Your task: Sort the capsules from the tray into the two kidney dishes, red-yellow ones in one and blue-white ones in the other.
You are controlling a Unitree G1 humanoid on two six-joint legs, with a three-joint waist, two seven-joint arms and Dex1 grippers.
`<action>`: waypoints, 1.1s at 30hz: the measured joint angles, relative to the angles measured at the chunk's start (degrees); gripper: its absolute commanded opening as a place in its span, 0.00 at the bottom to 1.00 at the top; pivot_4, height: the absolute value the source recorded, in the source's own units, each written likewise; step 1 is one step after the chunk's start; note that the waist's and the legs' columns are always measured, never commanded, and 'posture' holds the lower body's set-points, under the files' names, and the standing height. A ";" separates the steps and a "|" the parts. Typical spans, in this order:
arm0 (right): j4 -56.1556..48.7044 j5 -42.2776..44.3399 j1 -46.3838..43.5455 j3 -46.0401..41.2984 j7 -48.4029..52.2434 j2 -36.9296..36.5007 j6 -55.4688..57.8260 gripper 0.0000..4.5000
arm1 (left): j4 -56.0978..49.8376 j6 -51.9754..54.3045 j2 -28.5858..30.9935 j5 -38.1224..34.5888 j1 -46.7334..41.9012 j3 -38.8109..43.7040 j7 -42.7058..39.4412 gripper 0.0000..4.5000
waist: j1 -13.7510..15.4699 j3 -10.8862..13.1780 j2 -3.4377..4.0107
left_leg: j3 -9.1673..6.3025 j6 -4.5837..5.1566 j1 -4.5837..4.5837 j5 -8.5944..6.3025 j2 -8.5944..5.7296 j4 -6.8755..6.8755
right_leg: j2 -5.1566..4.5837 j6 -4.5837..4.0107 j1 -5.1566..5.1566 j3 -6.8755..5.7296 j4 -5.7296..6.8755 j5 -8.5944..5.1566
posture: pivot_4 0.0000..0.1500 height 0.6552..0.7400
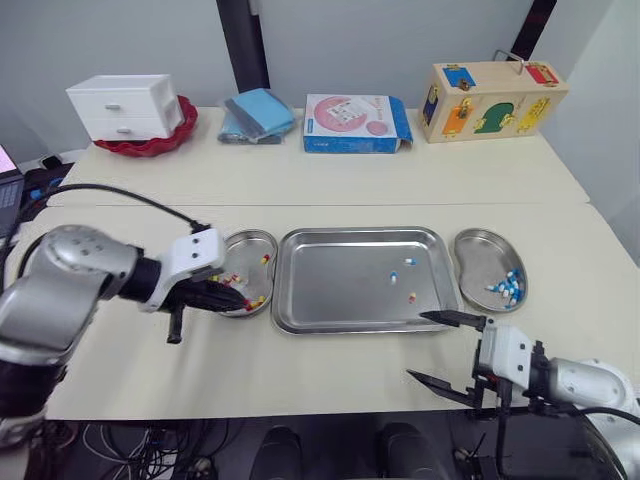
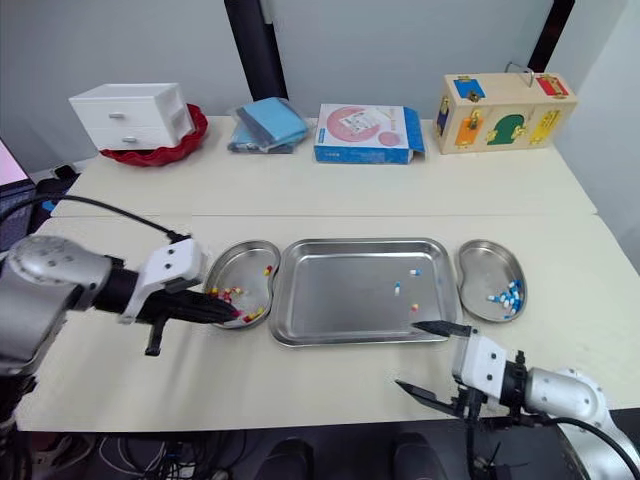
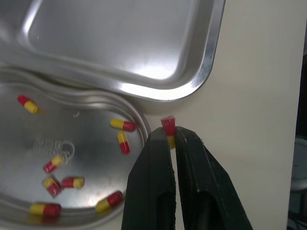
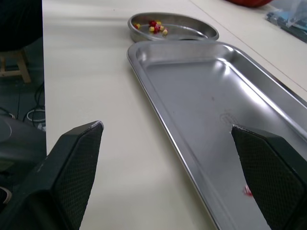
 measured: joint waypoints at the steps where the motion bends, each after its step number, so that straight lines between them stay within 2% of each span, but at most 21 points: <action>1: 0.78 0.00 -0.91 0.63 0.28 0.18 -0.16 1.00 | -0.48 1.00 0.35 -0.76 1.46 1.87 1.06 0.01 | 0.03 0.01 -0.01 | 0.00 0.00 0.00 0.00 0.00 0.01 | 0.00 0.00 0.00 0.00 0.00 0.00 | 1.00 0.62; 7: 2.10 0.02 -4.69 3.08 0.90 1.43 -1.08 1.00 | -0.46 4.65 0.32 -2.41 7.35 9.11 8.12 0.01 | 0.29 0.06 -0.05 | 0.00 0.00 0.00 0.00 0.00 0.02 | 0.00 0.00 -0.03 -0.01 0.07 0.00 | 1.00 0.62; 14: 2.24 -0.01 -6.76 5.79 0.39 3.25 -0.85 1.00 | 0.48 5.13 -5.02 -3.81 5.54 9.15 16.40 0.01 | 0.36 0.07 -0.08 | 0.00 -0.01 -0.03 0.01 0.00 0.05 | 0.00 -0.02 -0.12 0.00 0.23 -0.01 | 1.00 0.62; 15: 2.20 -0.01 -7.06 6.00 0.23 3.59 -0.77 1.00 | 1.20 5.09 -5.66 -3.87 4.55 8.88 17.73 0.12 | 0.33 0.08 -0.09 | 0.00 -0.01 -0.02 0.01 0.00 0.05 | 0.00 -0.02 -0.12 0.00 0.25 -0.01 | 1.00 0.62; 17: 2.16 -0.01 -7.23 6.35 -0.36 4.00 -0.38 1.00 | 2.58 4.11 -6.03 -3.83 3.69 8.62 19.11 0.23 | 0.23 0.08 -0.09 | 0.00 -0.01 -0.02 0.00 0.00 0.05 | 0.00 -0.03 -0.14 0.01 0.27 -0.01 | 1.00 0.62; 26: 0.30 -0.02 -7.30 6.50 -2.90 4.37 1.89 1.00 | 4.57 2.06 -6.89 -6.65 2.72 7.54 19.84 0.89 | 0.19 0.08 -0.09 | 0.01 -0.01 -0.02 0.01 -0.01 0.05 | 0.00 -0.06 -0.17 0.02 0.35 -0.03 | 1.00 0.62; 28: 0.29 -0.02 -7.30 6.55 -3.21 4.47 2.11 1.00 | 5.18 1.69 -7.52 -7.41 2.88 7.74 20.14 1.00 | 0.19 0.08 -0.09 | 0.01 -0.01 -0.02 0.01 0.00 0.05 | 0.00 -0.06 -0.18 0.02 0.35 -0.03 | 1.00 0.62; 33: 0.17 -0.07 -7.30 6.59 -4.27 4.58 2.98 1.00 | 4.26 1.23 -9.46 -10.42 5.30 10.24 21.48 1.00 | 0.16 0.08 -0.09 | 0.01 -0.01 -0.02 0.00 0.00 0.05 | 0.00 -0.07 -0.18 0.04 0.35 -0.03 | 1.00 0.62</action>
